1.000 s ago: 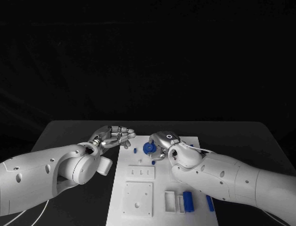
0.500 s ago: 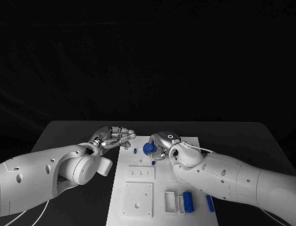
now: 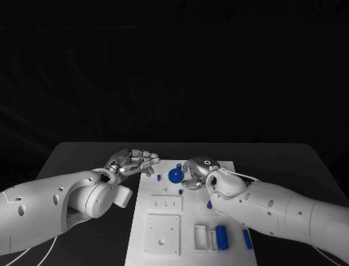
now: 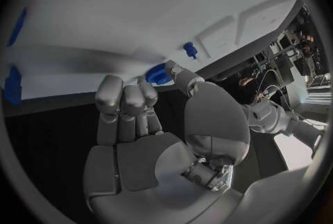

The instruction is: Assemble the parts on the task board

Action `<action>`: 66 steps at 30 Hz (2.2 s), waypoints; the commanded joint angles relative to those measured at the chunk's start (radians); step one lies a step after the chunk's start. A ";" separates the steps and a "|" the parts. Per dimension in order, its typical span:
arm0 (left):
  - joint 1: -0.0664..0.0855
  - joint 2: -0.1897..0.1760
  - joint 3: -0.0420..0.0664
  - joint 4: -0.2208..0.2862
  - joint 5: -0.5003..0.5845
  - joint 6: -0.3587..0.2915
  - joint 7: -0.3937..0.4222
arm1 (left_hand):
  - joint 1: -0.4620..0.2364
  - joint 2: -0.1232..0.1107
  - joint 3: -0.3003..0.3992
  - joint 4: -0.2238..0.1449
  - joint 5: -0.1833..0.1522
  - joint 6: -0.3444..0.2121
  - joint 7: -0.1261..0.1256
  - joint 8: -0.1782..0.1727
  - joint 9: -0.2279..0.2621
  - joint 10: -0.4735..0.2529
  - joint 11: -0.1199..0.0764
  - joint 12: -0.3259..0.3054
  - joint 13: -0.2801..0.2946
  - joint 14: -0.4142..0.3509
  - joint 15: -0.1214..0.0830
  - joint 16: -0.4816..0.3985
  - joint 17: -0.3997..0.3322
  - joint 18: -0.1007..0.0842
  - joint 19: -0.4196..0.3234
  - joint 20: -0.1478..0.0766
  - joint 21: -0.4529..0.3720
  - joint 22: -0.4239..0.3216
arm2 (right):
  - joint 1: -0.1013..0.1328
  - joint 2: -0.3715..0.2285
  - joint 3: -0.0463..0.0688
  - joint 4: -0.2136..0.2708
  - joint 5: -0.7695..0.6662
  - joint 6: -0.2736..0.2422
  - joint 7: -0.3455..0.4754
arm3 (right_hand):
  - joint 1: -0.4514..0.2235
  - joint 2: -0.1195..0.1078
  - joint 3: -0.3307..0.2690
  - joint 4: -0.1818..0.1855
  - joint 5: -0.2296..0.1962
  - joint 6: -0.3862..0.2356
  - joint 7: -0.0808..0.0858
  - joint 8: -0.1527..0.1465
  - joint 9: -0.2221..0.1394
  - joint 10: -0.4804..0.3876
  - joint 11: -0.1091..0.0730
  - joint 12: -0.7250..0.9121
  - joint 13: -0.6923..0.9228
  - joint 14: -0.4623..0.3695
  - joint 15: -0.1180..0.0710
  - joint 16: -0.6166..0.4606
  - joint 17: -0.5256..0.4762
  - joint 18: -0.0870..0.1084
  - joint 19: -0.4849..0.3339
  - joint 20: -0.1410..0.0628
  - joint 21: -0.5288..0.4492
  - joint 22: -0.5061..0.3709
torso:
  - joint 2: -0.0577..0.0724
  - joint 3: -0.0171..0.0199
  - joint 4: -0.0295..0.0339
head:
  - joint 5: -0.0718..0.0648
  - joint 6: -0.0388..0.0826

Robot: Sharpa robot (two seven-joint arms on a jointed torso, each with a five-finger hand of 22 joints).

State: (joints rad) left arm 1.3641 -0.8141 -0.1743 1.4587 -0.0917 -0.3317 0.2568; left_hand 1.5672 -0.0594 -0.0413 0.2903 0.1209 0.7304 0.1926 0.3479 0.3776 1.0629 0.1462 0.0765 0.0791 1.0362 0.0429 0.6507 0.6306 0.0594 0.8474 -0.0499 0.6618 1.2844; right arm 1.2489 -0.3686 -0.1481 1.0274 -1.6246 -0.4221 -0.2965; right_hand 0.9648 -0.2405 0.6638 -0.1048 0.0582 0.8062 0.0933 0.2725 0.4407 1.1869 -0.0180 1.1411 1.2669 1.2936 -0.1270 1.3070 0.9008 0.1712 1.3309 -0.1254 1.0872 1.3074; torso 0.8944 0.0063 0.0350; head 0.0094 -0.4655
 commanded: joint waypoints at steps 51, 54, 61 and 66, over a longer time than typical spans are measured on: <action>-0.005 -0.002 -0.001 -0.030 0.011 0.015 0.044 | -0.007 0.008 0.004 0.000 -0.001 0.016 0.003 0.015 -0.001 0.076 -0.013 0.036 0.021 -0.002 -0.011 0.010 -0.007 0.035 -0.003 -0.014 0.014 -0.007 | 0.014 -0.319 0.092 -0.042 0.416 0.146 0.429 | 0.114 0.042 -0.060 -0.180 0.179 0.025 0.029 0.022 0.004 -0.068 0.028 -0.043 -0.034 -0.004 0.028 -0.048 0.015 0.091 -0.051 0.032 -0.012 0.016 | -0.017 0.0453 -0.0445 | 0.007 0.015; -0.006 -0.002 -0.001 -0.031 0.011 0.014 0.049 | -0.007 0.007 0.004 0.000 -0.001 0.016 0.003 0.015 -0.001 0.075 -0.013 0.035 0.020 -0.002 -0.011 0.010 -0.007 0.035 -0.003 -0.014 0.014 -0.007 | 0.003 -0.302 0.093 -0.063 0.415 0.136 0.427 | 0.122 0.042 -0.053 -0.179 0.179 0.023 0.028 0.021 0.003 -0.068 0.027 -0.044 -0.035 -0.003 0.027 -0.050 0.016 0.091 -0.051 0.033 -0.013 0.015 | -0.016 0.0445 -0.0423 | 0.003 0.008; -0.008 -0.002 -0.001 -0.032 0.015 0.018 0.049 | -0.007 0.008 0.004 0.001 -0.001 0.017 0.003 0.015 -0.001 0.075 -0.013 0.035 0.020 -0.002 -0.011 0.011 -0.007 0.034 -0.003 -0.014 0.015 -0.008 | -0.011 -0.272 0.093 -0.087 0.397 0.096 0.396 | 0.125 0.041 -0.044 -0.175 0.145 0.018 0.026 0.018 0.000 -0.066 0.025 -0.043 -0.036 0.000 0.025 -0.052 0.019 0.091 -0.047 0.034 -0.013 0.014 | -0.014 0.0530 -0.0407 | 0.008 0.003; -0.009 0.001 -0.001 -0.032 0.015 0.028 0.046 | -0.008 0.008 0.004 0.001 -0.001 0.017 0.003 0.015 -0.001 0.076 -0.013 0.035 0.021 -0.001 -0.011 0.011 -0.007 0.034 -0.003 -0.014 0.015 -0.008 | -0.015 -0.254 0.093 -0.099 0.397 0.104 0.394 | 0.121 0.041 -0.041 -0.171 0.119 0.018 0.025 0.018 -0.001 -0.063 0.024 -0.040 -0.035 0.002 0.024 -0.053 0.022 0.091 -0.044 0.035 -0.012 0.014 | -0.013 0.0518 -0.0376 | 0.004 -0.001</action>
State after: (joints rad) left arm 1.3553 -0.8154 -0.1757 1.4249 -0.0832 -0.3277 0.2895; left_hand 1.5617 -0.0539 -0.0413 0.2903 0.1209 0.7394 0.1944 0.3593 0.3780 1.1431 0.1338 0.1162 0.1005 1.0363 0.0354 0.6550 0.6250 0.0598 0.8451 -0.0590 0.6698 1.2783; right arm 1.2359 -0.6264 -0.0558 0.9297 -1.2117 -0.3148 0.1045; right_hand 1.0812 -0.2013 0.6186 -0.2773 0.1815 0.8246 0.1237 0.2930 0.4405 1.1240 0.0124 1.1018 1.2317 1.2942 -0.0991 1.2596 0.9223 0.1610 1.2841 -0.0965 1.0802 1.3074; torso 0.8804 0.0581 -0.0045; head 0.0151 -0.4649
